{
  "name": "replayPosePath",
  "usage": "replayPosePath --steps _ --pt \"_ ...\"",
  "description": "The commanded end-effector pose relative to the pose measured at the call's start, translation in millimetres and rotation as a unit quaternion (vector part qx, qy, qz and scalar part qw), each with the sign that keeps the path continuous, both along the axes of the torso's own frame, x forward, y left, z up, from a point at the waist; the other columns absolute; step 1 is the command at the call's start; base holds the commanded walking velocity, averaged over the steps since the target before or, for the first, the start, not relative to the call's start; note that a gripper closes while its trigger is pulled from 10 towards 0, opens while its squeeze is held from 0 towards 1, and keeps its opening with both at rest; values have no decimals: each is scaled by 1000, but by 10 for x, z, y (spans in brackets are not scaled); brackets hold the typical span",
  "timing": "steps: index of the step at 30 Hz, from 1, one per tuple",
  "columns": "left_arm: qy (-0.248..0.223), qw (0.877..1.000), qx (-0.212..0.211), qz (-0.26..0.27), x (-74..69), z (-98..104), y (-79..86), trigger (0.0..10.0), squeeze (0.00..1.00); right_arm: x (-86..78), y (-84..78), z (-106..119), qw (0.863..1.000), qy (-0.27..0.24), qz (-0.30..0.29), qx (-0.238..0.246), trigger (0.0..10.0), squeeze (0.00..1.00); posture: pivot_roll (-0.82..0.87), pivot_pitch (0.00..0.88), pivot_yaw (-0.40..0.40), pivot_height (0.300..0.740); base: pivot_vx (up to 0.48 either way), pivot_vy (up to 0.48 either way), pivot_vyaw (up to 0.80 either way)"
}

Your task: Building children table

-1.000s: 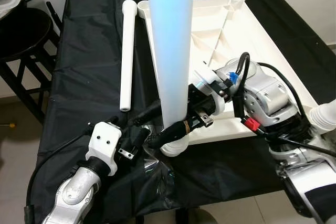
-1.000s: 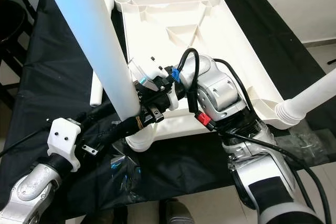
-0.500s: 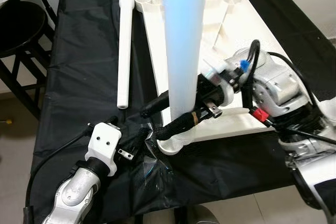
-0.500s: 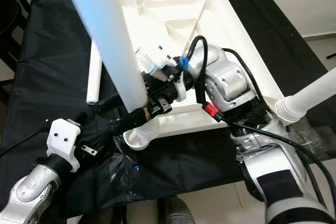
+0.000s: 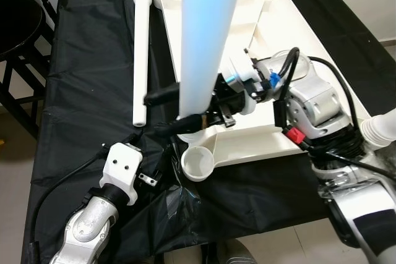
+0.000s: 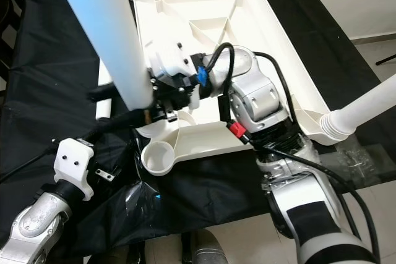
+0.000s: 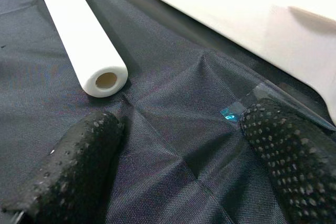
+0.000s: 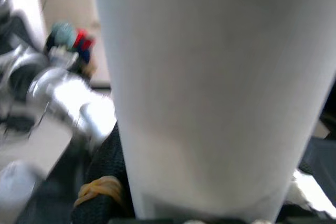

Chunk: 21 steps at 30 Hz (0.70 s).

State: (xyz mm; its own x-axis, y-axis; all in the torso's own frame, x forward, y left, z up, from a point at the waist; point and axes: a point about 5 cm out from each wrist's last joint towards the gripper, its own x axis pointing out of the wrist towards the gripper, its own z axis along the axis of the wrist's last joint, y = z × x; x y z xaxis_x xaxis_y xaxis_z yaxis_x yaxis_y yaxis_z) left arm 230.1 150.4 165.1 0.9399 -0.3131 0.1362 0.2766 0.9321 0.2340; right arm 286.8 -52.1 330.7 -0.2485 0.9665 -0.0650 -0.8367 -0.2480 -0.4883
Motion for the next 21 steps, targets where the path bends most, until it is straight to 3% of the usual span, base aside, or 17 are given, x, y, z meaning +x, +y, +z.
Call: replayPosePath --steps 1,6,9,11,13,16,17,18,20,21 --pt "24 1000 5 0 -26 -113 -11 10000 0 -51 6 4 1000 14 4 11 10000 0 -40 347 -101 740 0 0 0" --pt "24 1000 6 0 -22 -122 -9 10000 0 -58 26 -4 999 48 -2 21 10000 0 -40 345 -100 740 0 0 0" --pt "24 1000 6 -1 -20 -126 -10 10000 0 -7 26 42 998 44 -19 30 10000 0 -42 342 -100 740 0 0 0" --pt "24 1000 5 -1 -17 -129 -13 10000 0 115 22 150 996 34 -64 52 10000 0 -38 339 -101 740 0 0 0" --pt "24 1000 5 -1 -17 -129 -13 10000 0 115 22 150 996 34 -64 52 10000 0 -38 339 -101 740 0 0 0" --pt "35 999 -4 -2 1 -129 -15 10000 0 381 -57 300 976 9 -204 71 10000 0 -39 328 -103 740 0 0 0" --pt "35 999 -4 -2 1 -129 -15 10000 0 381 -57 300 976 9 -204 71 10000 0 -39 328 -103 740 0 0 0" --pt "43 999 -15 7 23 -110 12 10000 0 455 -136 291 959 9 -273 77 10000 0 -42 324 -104 740 0 0 0" --pt "44 999 -19 14 30 -99 26 10000 0 469 -166 277 951 20 -297 83 10000 0 -42 324 -104 740 0 0 0" --pt "41 998 -34 31 51 -68 45 10000 0 490 -205 245 939 38 -328 95 10000 0 -40 315 -107 740 0 0 0"
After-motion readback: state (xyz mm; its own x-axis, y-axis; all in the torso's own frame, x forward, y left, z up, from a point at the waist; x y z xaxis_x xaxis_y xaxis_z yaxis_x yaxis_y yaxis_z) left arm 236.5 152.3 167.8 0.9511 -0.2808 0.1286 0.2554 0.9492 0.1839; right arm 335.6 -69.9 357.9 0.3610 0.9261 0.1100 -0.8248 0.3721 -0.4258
